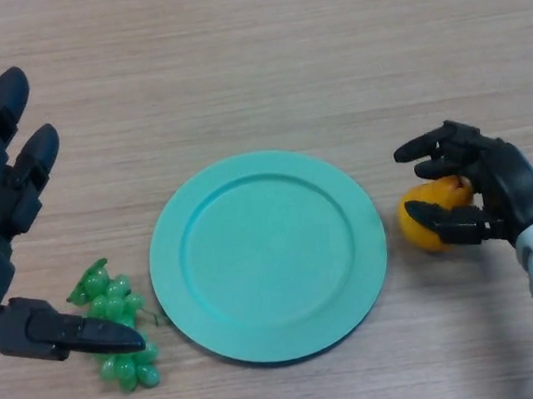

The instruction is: Pick up the yellow pear and place it on the plate

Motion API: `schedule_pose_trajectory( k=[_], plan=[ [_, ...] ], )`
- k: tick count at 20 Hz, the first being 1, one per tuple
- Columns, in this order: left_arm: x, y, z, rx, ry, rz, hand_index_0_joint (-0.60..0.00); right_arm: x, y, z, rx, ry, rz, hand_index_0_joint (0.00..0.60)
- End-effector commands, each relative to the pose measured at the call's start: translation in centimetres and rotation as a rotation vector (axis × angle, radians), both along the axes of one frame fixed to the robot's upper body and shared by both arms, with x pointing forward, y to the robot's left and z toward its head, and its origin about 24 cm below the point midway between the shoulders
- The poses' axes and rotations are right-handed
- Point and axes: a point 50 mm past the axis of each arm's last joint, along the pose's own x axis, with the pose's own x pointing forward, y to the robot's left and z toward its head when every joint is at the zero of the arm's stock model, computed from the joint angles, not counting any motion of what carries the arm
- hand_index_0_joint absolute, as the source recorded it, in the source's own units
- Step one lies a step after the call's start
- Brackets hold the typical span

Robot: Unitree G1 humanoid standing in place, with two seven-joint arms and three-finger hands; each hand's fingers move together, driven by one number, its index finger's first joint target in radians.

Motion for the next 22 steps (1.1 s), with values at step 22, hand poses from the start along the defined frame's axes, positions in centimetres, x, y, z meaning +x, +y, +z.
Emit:
schedule_pose_trajectory(
  k=[22],
  plan=[
    [1.2, -2.1, 3.5, 0.041, -0.216, -0.032, 0.000, -8.8, 6.6, 15.7, 0.267, -0.430, 0.294, 0.600]
  ],
)
